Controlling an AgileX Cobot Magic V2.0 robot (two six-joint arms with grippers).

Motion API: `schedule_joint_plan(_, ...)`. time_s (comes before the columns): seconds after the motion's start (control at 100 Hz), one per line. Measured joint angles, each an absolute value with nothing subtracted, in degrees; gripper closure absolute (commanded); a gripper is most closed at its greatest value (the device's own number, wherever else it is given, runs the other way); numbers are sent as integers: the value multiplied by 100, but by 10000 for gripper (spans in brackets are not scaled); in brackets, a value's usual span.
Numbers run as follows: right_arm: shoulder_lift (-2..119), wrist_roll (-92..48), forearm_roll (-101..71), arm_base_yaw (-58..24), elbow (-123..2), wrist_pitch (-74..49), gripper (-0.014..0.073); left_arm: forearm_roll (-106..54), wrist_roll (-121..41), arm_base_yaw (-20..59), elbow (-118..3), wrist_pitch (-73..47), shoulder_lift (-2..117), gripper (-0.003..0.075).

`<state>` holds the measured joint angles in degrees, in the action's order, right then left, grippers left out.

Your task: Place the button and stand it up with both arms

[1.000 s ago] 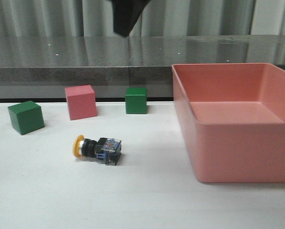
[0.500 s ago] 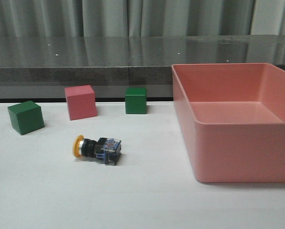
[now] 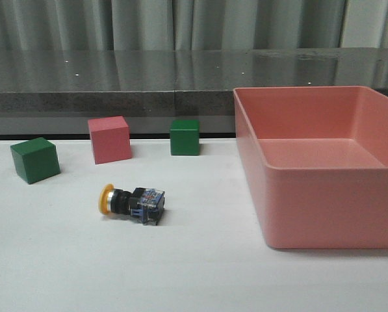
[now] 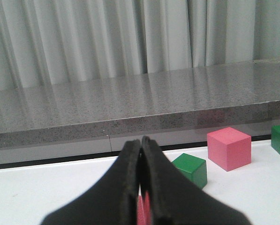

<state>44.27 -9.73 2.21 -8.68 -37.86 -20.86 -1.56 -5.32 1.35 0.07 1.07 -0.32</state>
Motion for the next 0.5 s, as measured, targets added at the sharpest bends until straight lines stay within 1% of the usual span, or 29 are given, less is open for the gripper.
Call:
schedule_joint_plan(0.13, 3647, -973, 221, -855, -2778, -1630, 654, -156, -532, 135, 7, 107, -32, 739)
schedule_joint_plan(0.25, 3050, -973, 221, -855, -2179, -1238, 654, -156, -532, 135, 7, 107, -32, 739)
schedule_joint_plan(0.38, 2562, -973, 221, -855, -1941, -911, 654, -156, -532, 135, 7, 107, -32, 739)
schedule_joint_plan(0.5, 2438, -973, 221, -855, -1898, -840, 654, -156, -532, 135, 7, 107, -32, 739)
